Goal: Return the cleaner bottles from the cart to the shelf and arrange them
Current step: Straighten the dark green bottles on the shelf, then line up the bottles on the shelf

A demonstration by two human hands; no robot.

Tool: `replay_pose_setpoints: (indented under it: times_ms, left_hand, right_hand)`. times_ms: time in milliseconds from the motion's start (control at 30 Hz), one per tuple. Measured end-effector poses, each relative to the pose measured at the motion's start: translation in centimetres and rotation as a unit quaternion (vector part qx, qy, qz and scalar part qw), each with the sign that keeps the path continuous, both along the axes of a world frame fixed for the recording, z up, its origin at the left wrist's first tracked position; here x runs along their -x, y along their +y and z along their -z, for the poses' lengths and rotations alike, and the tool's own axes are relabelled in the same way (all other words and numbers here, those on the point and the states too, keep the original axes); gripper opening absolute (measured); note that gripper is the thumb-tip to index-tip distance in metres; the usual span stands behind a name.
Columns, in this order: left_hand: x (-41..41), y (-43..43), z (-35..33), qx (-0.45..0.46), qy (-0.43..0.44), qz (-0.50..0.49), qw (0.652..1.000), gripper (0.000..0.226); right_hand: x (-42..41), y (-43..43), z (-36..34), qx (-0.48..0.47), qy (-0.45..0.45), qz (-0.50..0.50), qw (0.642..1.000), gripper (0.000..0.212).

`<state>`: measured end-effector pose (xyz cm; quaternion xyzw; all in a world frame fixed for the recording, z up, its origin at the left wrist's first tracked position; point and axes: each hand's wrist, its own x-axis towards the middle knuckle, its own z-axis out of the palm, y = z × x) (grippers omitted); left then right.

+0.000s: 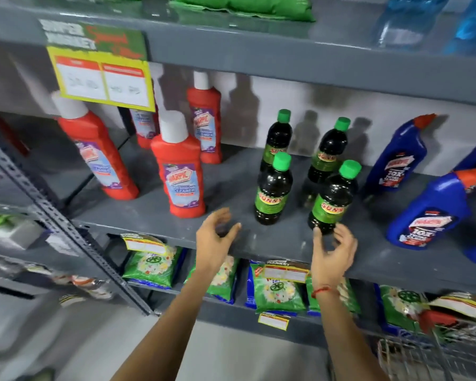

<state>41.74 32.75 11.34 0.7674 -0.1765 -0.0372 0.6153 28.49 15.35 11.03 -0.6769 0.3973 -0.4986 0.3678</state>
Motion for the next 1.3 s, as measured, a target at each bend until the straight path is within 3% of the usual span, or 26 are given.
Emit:
replay_pose_setpoints:
  times_ms: [100,167,267,333,400,467,600,700,867,1300]
  left_hand:
    - [-2.0,6.0,0.3,0.006,-0.043,-0.078,0.996,0.015]
    - [-3.9,9.3,0.3,0.01,-0.066,-0.144,0.987,0.015]
    - [-7.4,12.7,0.0,0.019,-0.061,-0.225,0.972,0.021]
    - [-9.8,14.1,-0.3,-0.011,-0.071,-0.239,0.968,0.039]
    - [-11.8,14.8,-0.8,-0.044,-0.074,-0.24,0.967,0.065]
    - [-13.5,15.3,-1.1,-0.061,-0.052,-0.238,0.968,0.085]
    - [-15.7,15.5,-1.1,-0.075,0.002,-0.224,0.972,0.1]
    - [-16.7,15.4,-0.9,-0.049,0.016,-0.211,0.976,0.095]
    - [-17.4,15.0,-0.6,-0.079,0.013,-0.252,0.965,0.082]
    - [-17.2,15.2,-1.0,-0.099,0.004,-0.245,0.964,0.081]
  right_hand:
    - [-2.3,5.3,0.2,0.043,0.012,-0.072,0.996,0.031]
    - [-5.1,8.3,-0.1,0.064,0.042,-0.171,0.982,0.033]
    - [-10.0,11.7,-0.7,0.028,0.09,-0.32,0.943,0.056]
    - [-13.0,13.1,-0.8,-0.028,0.114,-0.374,0.92,0.075]
    - [-15.4,13.8,-0.7,-0.062,0.135,-0.384,0.911,0.085]
    - [-17.1,14.2,-0.6,-0.066,0.143,-0.378,0.912,0.081]
    - [-18.2,14.3,-0.5,-0.083,0.119,-0.386,0.911,0.067]
    - [-18.3,14.3,-0.6,-0.112,0.116,-0.406,0.9,0.068]
    - [-18.7,14.3,-0.5,-0.12,0.118,-0.407,0.898,0.068]
    - [-19.4,14.2,-0.5,-0.112,0.139,-0.401,0.898,0.067]
